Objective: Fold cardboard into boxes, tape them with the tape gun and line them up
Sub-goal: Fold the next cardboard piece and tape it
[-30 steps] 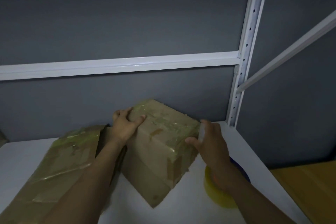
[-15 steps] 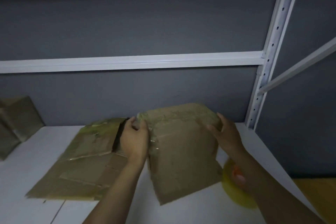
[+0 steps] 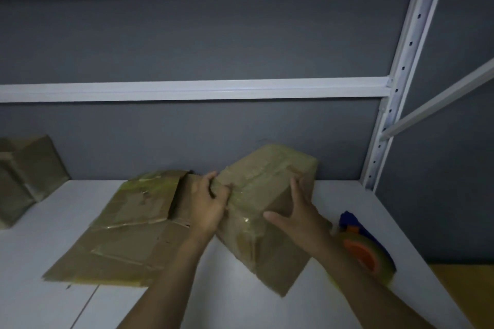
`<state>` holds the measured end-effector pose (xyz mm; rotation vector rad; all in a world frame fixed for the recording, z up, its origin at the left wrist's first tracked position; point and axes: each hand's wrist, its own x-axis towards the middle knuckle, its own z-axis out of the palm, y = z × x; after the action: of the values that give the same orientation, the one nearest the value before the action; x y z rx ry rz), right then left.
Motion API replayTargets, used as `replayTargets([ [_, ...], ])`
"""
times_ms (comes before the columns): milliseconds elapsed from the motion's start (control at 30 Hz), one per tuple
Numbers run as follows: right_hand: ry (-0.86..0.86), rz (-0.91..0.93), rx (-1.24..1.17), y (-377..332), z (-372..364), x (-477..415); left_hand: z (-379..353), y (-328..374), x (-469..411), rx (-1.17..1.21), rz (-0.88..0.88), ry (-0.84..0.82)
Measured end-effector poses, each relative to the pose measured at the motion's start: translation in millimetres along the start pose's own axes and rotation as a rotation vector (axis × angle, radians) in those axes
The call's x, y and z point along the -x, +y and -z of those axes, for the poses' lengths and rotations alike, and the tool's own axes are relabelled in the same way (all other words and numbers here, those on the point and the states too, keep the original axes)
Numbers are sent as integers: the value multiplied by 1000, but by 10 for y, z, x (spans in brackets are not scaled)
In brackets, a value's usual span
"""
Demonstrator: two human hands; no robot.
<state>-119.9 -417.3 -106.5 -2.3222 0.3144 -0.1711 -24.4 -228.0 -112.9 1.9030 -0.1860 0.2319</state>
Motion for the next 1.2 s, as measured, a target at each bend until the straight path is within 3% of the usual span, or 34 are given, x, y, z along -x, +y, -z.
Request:
replayTargets([
  [200, 164, 136, -10, 191, 203, -176, -109, -114, 482, -147, -233, -39],
  [300, 26, 136, -243, 203, 210, -73, -190, -32, 487, -187, -254, 40],
  [400, 50, 204, -81, 256, 169, -42, -228, 10, 441, -217, -236, 42],
  [533, 121, 198, 91, 340, 313, 39, -240, 48, 424, -331, -348, -8],
  [633, 193, 22, 357, 640, 524, 242, -292, 66, 413, -610, -512, 91],
  [700, 195, -188, 495, 958, 606, 364, -325, 81, 420, -602, -541, 95],
  [767, 157, -369, 488, 1239, 586, 426, -360, 32, 423, -539, -517, 101],
  [833, 148, -430, 409, 1404, 532, 451, -382, -21, 430, -505, -511, 113],
  [1000, 257, -320, 413, 1410, 543, 542, -419, 27, 503, -588, -495, 118],
  [1067, 316, -230, 343, 1345, 551, 584, -454, 133, 594, -660, -564, 177],
  [1133, 415, -128, 234, 1215, 586, 633, -539, 281, 748, -563, -675, 209],
  [1200, 536, -27, 84, 1004, 658, 685, -634, 522, 982, -365, -616, 49],
])
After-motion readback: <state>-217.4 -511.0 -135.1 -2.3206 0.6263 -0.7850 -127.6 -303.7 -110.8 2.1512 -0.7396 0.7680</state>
